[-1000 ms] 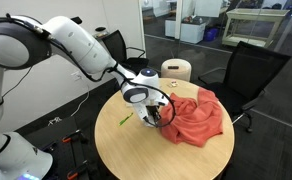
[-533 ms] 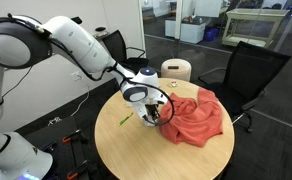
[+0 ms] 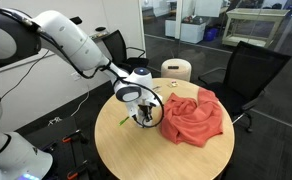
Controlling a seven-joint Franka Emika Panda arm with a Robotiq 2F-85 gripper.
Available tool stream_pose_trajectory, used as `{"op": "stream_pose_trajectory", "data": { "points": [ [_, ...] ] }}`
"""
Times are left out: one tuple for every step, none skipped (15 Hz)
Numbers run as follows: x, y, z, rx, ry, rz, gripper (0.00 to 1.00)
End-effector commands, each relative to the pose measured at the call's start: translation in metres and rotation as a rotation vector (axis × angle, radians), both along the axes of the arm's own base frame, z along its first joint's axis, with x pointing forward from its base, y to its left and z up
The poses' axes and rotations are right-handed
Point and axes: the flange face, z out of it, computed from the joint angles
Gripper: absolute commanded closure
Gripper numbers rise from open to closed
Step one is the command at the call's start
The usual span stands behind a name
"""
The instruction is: Move the white mug to the right
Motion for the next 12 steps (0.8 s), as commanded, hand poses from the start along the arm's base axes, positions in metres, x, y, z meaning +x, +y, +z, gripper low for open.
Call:
{"op": "stream_pose_trajectory", "data": {
  "points": [
    [-0.031, -0.011, 0.032, -0.01, -0.027, -0.107, 0.97],
    [-0.038, -0.017, 0.036, -0.009, -0.032, -0.133, 0.97],
    [-0.044, -0.024, 0.04, -0.013, -0.038, -0.164, 0.97],
    [-0.049, -0.031, 0.043, -0.012, -0.045, -0.191, 0.97],
    [-0.054, -0.04, 0.048, -0.016, -0.054, -0.221, 0.97],
    [-0.059, -0.046, 0.051, -0.019, -0.057, -0.247, 0.97],
    [-0.063, -0.055, 0.054, -0.022, -0.064, -0.274, 0.97],
    [-0.065, -0.061, 0.057, -0.026, -0.067, -0.298, 0.97],
    [-0.067, -0.069, 0.059, -0.03, -0.076, -0.326, 0.97],
    [-0.067, -0.078, 0.062, -0.035, -0.084, -0.354, 0.97],
    [-0.067, -0.087, 0.063, -0.037, -0.093, -0.38, 0.97],
    [-0.067, -0.094, 0.065, -0.04, -0.102, -0.405, 0.97]
  ]
}}
